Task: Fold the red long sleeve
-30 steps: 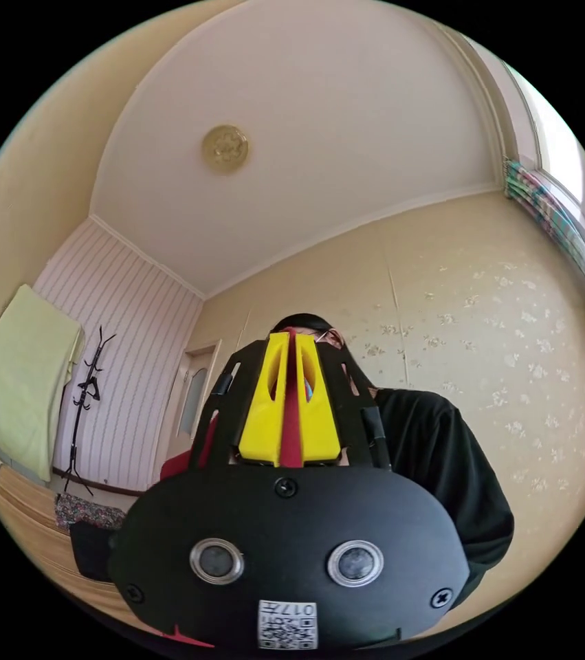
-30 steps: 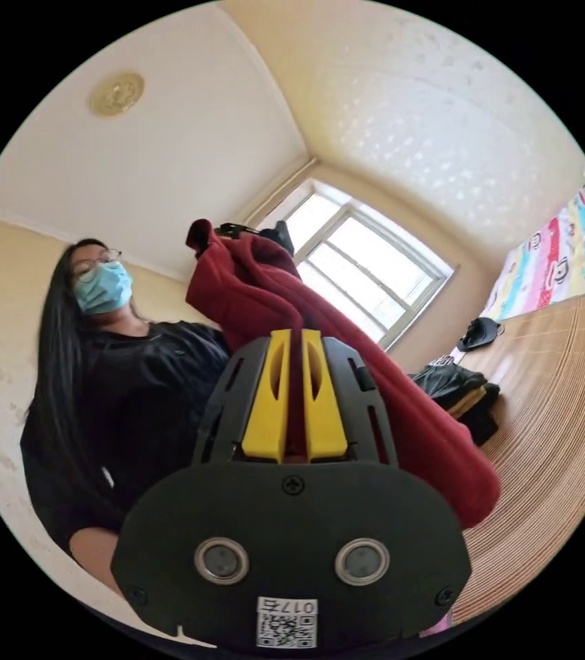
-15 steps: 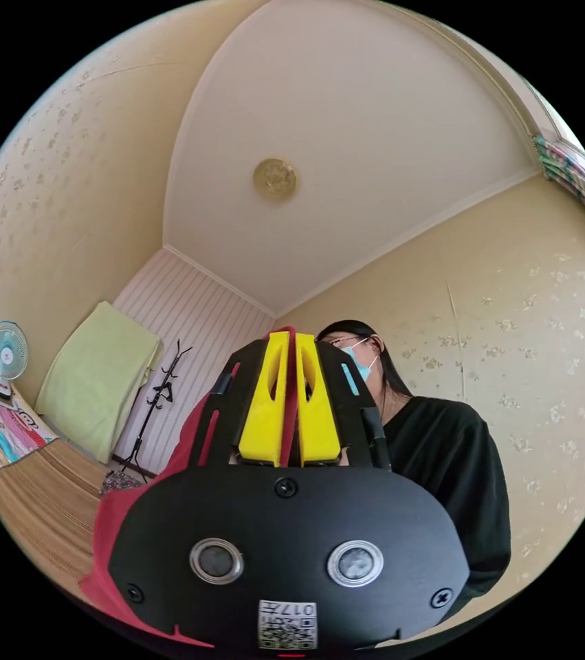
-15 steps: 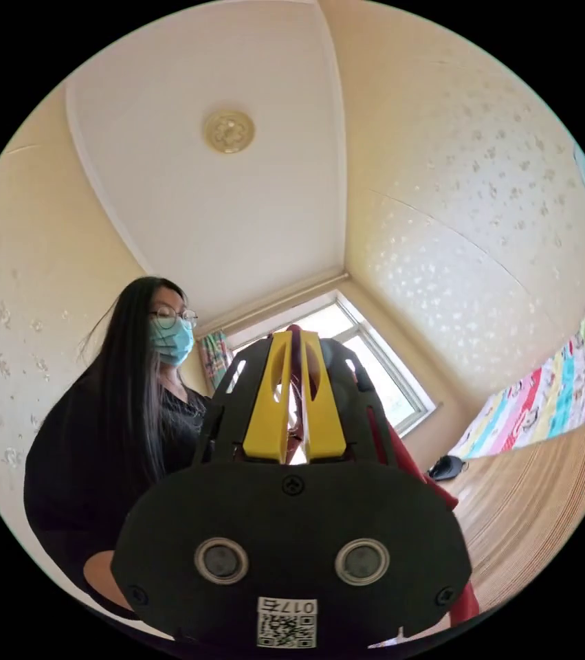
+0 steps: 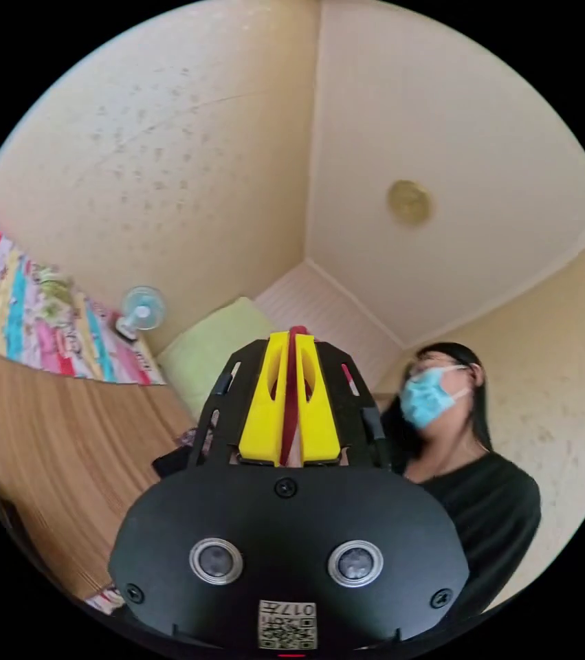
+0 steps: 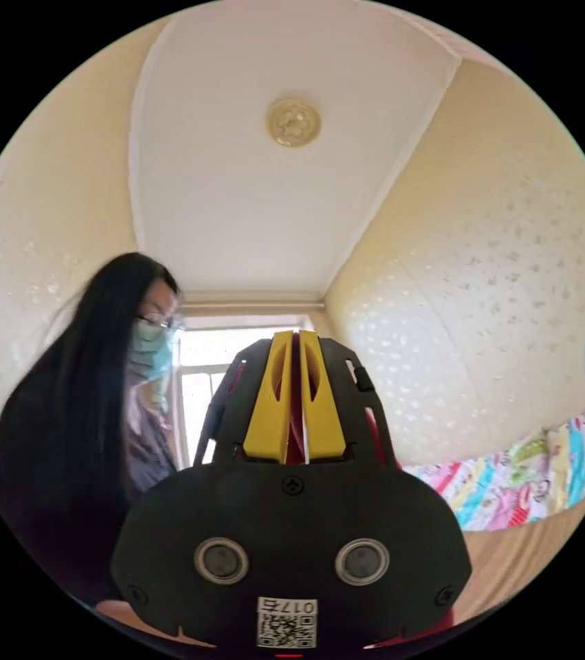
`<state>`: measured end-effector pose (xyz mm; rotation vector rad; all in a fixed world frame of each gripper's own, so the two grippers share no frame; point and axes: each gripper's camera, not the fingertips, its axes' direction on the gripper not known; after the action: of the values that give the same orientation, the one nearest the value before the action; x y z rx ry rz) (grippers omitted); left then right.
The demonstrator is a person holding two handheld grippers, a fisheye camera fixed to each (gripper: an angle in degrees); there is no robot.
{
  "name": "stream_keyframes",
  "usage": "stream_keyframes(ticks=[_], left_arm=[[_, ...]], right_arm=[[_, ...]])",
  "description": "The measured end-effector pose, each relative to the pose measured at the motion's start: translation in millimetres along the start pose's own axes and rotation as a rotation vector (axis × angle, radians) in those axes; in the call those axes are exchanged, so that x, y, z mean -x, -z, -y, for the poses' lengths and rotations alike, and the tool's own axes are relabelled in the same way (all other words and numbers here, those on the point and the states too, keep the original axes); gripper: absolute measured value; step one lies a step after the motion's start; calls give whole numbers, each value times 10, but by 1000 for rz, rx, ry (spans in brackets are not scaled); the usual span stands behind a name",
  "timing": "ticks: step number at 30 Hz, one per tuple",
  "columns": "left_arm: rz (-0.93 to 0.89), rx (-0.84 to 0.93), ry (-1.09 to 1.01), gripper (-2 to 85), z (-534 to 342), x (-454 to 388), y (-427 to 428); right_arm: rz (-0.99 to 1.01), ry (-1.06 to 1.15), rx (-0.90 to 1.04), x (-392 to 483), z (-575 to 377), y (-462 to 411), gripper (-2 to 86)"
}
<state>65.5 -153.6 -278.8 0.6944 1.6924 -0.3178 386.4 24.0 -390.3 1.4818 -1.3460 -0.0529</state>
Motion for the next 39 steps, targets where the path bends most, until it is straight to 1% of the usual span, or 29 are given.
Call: stream_keyframes(ticks=[1,2,3,4,5,6,7,8,9,10,11,12,13,14,15,17,20,22,24,26,27,29,30,33,34,35,36,38,39], left_arm=[[65,-10,72,-5,184,298,-122],[180,-2,113,-4,419,654,-281],[254,13,122,-3,551,850,-378],[409,44,134,0,801,1277,-579],[571,55,146,4,1005,1755,-757],[649,56,148,6,1076,1991,-822],[792,89,183,14,1149,2461,-922],[898,144,271,28,1102,2890,-984],[927,164,317,39,1023,3077,-1001],[932,193,370,52,767,3374,-1035],[931,238,397,59,424,3615,-1076],[942,275,409,60,232,3727,-1099],[991,372,433,62,-177,3930,-1141],[1066,477,458,65,-624,4103,-1146],[1104,520,473,67,-851,4172,-1126],[1190,643,548,79,-1611,4355,-928],[1286,665,616,100,-2097,4360,-545],[1312,662,638,108,-2221,4351,-333],[1324,711,668,116,-2343,4406,-177],[1303,786,686,119,-2513,4492,-45],[1302,789,684,118,-2533,4492,-14],[1373,792,688,101,-2477,4433,135],[1367,799,697,93,-2447,4421,179],[1271,788,747,58,-2237,4259,565],[1193,750,782,55,-2132,4171,802],[1071,705,833,53,-2035,4095,1065],[998,676,856,52,-1984,4050,1207],[701,550,892,46,-1760,3803,1746],[636,516,895,45,-1698,3732,1876]], right_arm=[[-145,11,82,-241,77,-202,17],[-339,45,209,-568,119,-488,15],[-451,64,294,-793,115,-673,14],[-703,86,457,-1312,39,-1043,11],[-997,104,511,-1870,-112,-1322,9],[-1080,131,540,-2141,-206,-1439,8],[-1145,158,666,-2685,-428,-1654,6],[-1170,24,843,-3207,-649,-1791,6],[-1170,-66,902,-3411,-758,-1816,6],[-1115,-194,961,-3667,-1005,-1808,6],[-1026,-250,983,-3775,-1295,-1751,6],[-995,-268,990,-3804,-1458,-1703,6],[-965,-291,1036,-3842,-1843,-1585,6],[-957,-307,1136,-3866,-2280,-1452,6],[-955,-317,1198,-3872,-2512,-1377,6],[-891,-377,1443,-3804,-3394,-1023,6],[-805,-426,1616,-3552,-4068,-631,6],[-761,-442,1682,-3411,-4300,-471,7],[-692,-460,1740,-3308,-4461,-359,7],[-687,-459,1807,-3234,-4592,-198,7],[-693,-454,1791,-3220,-4586,-155,7],[-688,-419,1728,-3200,-4474,-28,7],[-679,-419,1725,-3214,-4450,-6,6],[-615,-422,1746,-3311,-4319,62,5],[-589,-414,1761,-3342,-4277,78,5],[-567,-408,1771,-3370,-4239,98,5],[-557,-408,1774,-3384,-4221,111,5],[-527,-415,1773,-3432,-4134,179,5],[-521,-416,1769,-3437,-4111,199,5]])
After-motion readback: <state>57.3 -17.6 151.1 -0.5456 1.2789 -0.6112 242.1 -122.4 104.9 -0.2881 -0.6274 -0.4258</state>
